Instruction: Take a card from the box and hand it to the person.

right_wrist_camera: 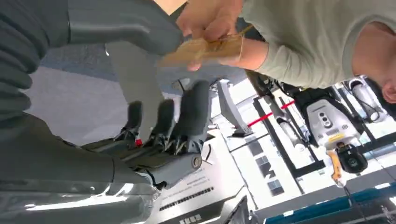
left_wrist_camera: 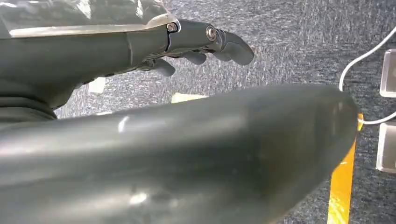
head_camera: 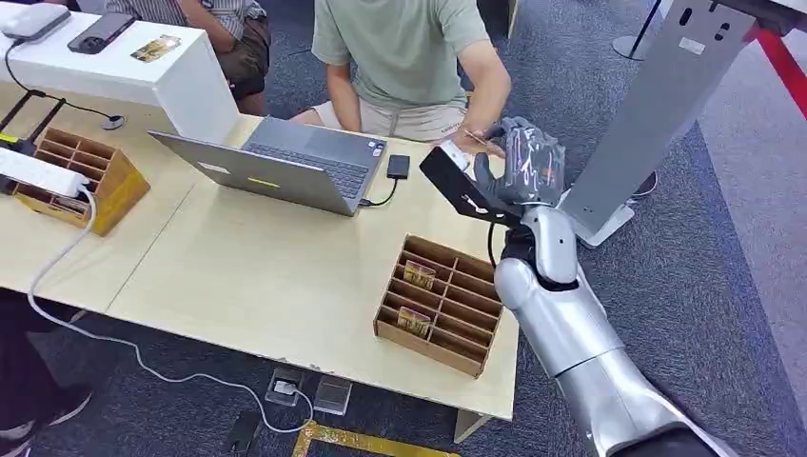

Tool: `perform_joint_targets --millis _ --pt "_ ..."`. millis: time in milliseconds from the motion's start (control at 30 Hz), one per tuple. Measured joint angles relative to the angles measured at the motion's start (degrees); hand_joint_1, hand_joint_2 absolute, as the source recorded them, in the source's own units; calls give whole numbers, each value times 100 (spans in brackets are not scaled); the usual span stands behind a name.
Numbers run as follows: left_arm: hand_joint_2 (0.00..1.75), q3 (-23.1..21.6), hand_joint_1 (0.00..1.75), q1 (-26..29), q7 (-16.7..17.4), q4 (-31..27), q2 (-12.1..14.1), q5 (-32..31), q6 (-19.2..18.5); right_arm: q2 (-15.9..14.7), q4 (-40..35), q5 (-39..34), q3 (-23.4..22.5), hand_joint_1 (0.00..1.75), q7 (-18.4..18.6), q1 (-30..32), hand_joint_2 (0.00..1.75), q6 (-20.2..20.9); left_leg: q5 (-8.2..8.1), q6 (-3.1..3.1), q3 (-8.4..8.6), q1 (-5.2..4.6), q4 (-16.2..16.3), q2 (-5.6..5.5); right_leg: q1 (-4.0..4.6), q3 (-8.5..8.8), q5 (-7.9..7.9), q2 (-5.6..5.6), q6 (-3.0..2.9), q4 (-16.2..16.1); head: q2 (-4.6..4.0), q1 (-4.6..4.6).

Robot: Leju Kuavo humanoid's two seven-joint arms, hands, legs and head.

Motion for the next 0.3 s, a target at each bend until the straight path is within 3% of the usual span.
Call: perform_joint_targets --millis 300 --pt "0 0 0 0 -7 4 2 -2 -17 147 208 -157 -33 0 -241 0 175 42 0 0 0 0 0 0 0 0 0 0 0 0 0 0"
